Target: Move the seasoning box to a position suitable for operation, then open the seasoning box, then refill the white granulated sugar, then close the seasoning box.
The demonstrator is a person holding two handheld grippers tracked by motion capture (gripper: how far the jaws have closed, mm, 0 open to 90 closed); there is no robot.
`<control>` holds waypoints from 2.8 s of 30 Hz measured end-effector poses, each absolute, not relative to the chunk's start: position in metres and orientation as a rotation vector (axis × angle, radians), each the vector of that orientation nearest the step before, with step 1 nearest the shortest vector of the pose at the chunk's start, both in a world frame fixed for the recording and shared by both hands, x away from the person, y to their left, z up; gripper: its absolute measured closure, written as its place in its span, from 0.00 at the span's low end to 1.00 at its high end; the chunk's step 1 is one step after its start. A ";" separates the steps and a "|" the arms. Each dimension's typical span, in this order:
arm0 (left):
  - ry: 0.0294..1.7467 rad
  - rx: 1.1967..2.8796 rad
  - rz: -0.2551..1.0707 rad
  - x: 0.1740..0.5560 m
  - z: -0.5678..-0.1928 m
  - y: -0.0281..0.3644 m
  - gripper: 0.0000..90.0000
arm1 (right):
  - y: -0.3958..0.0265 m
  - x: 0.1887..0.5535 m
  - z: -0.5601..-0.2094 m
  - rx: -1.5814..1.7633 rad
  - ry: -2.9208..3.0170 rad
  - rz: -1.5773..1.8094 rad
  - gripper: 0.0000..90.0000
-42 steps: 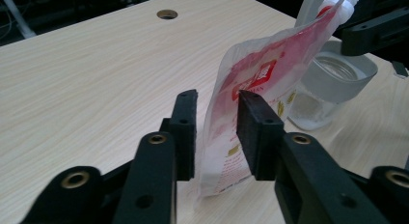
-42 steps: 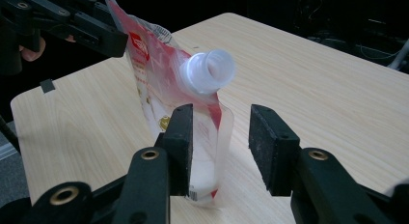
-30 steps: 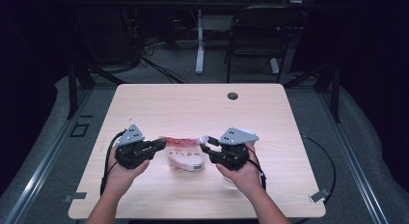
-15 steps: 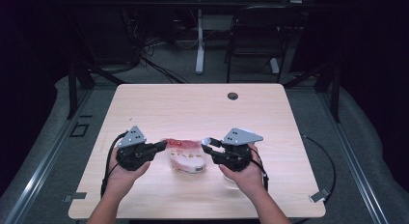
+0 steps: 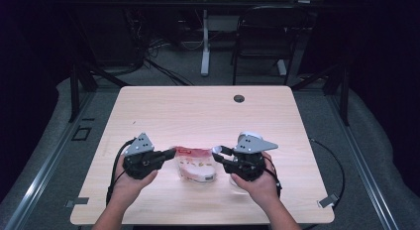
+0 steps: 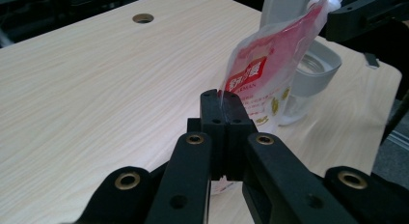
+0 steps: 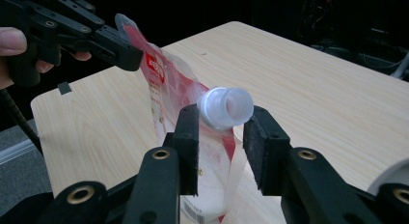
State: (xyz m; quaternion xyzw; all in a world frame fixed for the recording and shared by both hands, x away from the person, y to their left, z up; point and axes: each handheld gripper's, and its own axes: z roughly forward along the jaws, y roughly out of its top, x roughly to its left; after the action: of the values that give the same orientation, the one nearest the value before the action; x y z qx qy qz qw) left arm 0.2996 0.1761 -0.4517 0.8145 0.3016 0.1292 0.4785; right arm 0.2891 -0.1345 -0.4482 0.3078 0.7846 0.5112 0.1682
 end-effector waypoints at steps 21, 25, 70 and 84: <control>0.795 1.996 0.320 0.298 -0.443 0.192 0.76 | -0.142 0.277 -0.426 0.817 2.269 1.393 0.71; 0.819 1.997 0.320 0.298 -0.444 0.196 0.76 | -0.141 0.279 -0.420 0.809 2.275 1.378 0.73; 0.897 2.004 0.310 0.307 -0.447 0.231 0.73 | -0.055 0.323 -0.378 0.565 2.576 1.125 0.78; 0.903 2.000 0.311 0.307 -0.447 0.234 0.73 | -0.034 0.331 -0.392 0.506 2.697 0.976 0.81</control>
State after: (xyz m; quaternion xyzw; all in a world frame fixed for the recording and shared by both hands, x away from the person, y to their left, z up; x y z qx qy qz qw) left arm 0.3072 0.2338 -0.4473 0.8075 0.3647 0.1255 0.4463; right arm 0.3313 -0.0336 -0.3921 0.1725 0.9200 0.3328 0.1143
